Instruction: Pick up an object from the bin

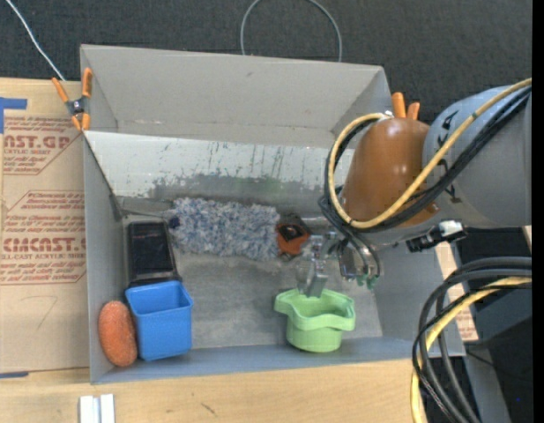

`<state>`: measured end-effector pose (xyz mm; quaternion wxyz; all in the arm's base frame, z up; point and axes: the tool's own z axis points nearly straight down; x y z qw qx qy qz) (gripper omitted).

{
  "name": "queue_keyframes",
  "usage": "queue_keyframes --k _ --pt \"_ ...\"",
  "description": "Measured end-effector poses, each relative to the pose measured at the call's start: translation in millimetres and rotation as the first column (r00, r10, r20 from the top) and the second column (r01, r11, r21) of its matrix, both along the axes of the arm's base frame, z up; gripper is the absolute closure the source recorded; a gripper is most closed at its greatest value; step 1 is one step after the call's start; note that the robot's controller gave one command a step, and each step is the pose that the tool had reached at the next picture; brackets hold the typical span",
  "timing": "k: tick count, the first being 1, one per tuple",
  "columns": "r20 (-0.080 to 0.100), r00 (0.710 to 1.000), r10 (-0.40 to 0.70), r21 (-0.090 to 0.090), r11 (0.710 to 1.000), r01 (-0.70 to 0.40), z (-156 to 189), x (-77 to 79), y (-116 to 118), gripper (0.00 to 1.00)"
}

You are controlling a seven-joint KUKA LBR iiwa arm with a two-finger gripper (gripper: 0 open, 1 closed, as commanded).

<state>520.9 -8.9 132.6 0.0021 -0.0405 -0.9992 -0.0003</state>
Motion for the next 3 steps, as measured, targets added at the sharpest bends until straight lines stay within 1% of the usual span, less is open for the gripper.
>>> queue_keyframes --k 1,2,3 --pt "0.004 0.995 -0.101 0.000 0.995 0.101 41.1 -0.1 -22.7 1.00" --pt "0.001 1.000 -0.009 -0.001 1.000 0.009 8.4 -39.6 -30.0 1.00" --pt "0.004 1.000 -0.009 0.000 1.000 0.009 9.4 -38.3 -29.8 1.00"
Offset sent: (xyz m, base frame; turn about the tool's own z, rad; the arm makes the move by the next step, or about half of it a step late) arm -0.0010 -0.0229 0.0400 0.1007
